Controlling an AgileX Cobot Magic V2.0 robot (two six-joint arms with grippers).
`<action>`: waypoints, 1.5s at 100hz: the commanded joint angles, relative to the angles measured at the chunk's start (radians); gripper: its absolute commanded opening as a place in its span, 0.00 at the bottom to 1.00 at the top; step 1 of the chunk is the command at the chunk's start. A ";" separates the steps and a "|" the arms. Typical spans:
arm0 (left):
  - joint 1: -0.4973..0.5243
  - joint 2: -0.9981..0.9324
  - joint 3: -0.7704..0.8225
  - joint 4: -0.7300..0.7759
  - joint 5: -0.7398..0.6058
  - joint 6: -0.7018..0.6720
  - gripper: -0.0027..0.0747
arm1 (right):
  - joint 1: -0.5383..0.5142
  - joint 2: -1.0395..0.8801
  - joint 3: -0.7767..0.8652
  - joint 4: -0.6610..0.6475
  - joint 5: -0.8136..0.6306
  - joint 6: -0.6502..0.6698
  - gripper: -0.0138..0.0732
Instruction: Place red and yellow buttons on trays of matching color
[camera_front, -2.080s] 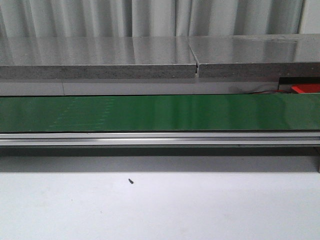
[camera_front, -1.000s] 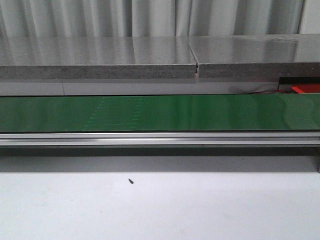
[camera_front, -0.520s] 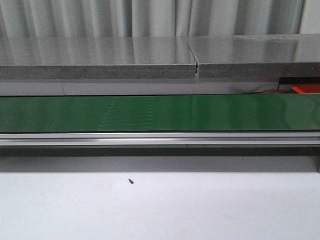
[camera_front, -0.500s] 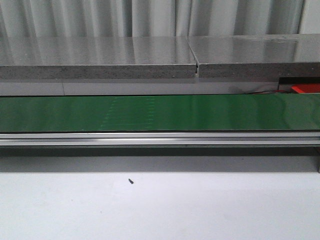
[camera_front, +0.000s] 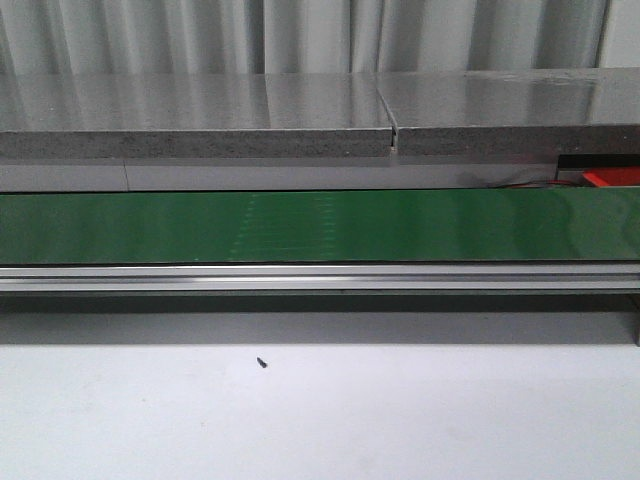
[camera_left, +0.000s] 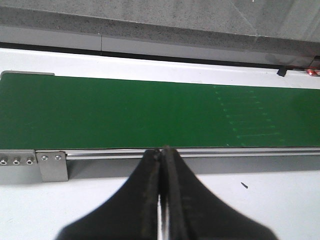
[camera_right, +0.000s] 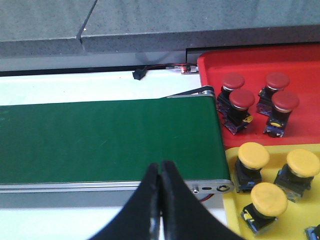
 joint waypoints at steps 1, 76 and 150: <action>0.002 0.006 -0.026 -0.011 -0.070 -0.007 0.01 | -0.001 -0.056 0.011 0.002 -0.090 -0.001 0.08; 0.002 0.006 -0.026 -0.011 -0.070 -0.007 0.01 | 0.059 -0.295 0.360 -0.344 -0.514 0.301 0.08; 0.002 0.006 -0.026 -0.011 -0.072 -0.007 0.01 | 0.061 -0.526 0.505 -0.339 -0.413 0.304 0.08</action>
